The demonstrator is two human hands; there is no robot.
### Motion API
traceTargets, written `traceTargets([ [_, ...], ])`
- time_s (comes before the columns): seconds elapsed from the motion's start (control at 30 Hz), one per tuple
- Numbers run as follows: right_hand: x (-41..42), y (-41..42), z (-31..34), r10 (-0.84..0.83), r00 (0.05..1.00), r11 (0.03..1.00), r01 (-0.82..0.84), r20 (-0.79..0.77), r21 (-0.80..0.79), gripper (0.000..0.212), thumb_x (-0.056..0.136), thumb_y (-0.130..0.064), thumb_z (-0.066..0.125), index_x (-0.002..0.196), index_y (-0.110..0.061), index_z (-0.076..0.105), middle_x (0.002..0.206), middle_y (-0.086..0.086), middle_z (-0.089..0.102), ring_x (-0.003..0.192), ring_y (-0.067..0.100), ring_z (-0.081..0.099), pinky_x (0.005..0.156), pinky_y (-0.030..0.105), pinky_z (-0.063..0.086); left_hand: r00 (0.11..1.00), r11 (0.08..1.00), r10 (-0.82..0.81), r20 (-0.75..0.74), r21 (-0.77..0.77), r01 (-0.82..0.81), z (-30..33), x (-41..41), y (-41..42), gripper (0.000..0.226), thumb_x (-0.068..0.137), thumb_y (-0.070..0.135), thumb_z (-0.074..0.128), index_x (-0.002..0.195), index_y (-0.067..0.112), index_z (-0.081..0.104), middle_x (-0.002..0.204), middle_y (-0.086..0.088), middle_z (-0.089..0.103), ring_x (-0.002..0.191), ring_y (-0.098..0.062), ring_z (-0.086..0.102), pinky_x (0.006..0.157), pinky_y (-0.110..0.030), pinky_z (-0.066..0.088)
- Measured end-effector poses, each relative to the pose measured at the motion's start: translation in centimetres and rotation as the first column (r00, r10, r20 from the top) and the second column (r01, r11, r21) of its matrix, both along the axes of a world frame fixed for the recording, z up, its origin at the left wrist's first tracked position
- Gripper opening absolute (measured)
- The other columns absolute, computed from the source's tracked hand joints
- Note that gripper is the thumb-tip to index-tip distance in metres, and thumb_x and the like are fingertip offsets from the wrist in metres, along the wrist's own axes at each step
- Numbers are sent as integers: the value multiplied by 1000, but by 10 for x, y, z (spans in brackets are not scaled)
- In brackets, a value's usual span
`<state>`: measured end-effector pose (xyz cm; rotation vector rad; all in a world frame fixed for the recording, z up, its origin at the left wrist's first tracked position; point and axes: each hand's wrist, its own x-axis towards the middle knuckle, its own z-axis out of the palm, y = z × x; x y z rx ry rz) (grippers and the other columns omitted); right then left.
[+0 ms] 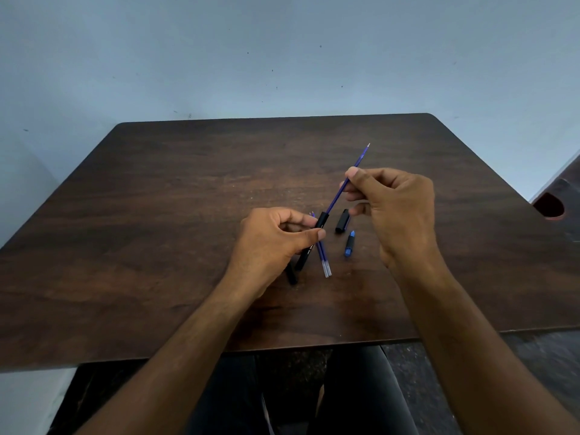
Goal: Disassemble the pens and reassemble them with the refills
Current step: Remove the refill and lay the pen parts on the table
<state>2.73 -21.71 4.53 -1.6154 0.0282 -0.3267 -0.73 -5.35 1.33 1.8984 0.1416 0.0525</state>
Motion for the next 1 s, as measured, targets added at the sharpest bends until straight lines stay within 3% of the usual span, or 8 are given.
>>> traceTargets([
  [0.23, 3, 0, 9, -111, 992, 988, 103, 63, 115, 15, 92, -19, 74, 78, -15, 75, 64, 0, 74, 55, 12, 65, 54, 26, 58, 998, 999, 33, 58, -10, -33, -1, -7, 11, 17, 75, 22, 85, 86, 31, 75, 74, 10, 78, 70, -7, 75, 70, -30, 63],
  [0.47, 5, 26, 2, 138, 989, 990, -140, -55, -22, 17, 86, -17, 79, 77, -4, 76, 65, 8, 74, 54, 16, 65, 47, 26, 56, 972, 983, 182, 145, -42, -178, -2, -21, 43, 17, 75, 25, 86, 89, 25, 77, 73, 5, 78, 67, -12, 75, 66, -33, 63],
  [0.7, 4, 77, -7, 296, 919, 945, -322, -262, -63, 21, 83, -12, 82, 72, 3, 72, 61, 13, 70, 44, 16, 60, 40, 27, 53, 936, 959, 285, 206, -67, -277, 0, -39, 85, 15, 76, 25, 86, 86, 29, 75, 71, 6, 78, 64, -13, 75, 57, -23, 59],
  [0.83, 1, 103, -4, 371, 831, 873, -465, -415, -150, 21, 85, -8, 80, 76, 9, 71, 61, 16, 68, 41, 16, 58, 36, 27, 50, 916, 939, 342, 210, -105, -327, -3, -44, 104, 15, 75, 25, 86, 86, 28, 76, 72, 3, 78, 65, -13, 75, 61, -31, 62],
  [1.0, 1, 134, 1, 353, 677, 757, -613, -646, -228, 18, 93, -8, 72, 89, 9, 68, 66, 16, 61, 51, 23, 54, 49, 31, 48, 908, 927, 372, 191, -133, -352, -12, -47, 115, 14, 75, 25, 87, 85, 27, 77, 72, 1, 78, 63, -13, 74, 61, -30, 61],
])
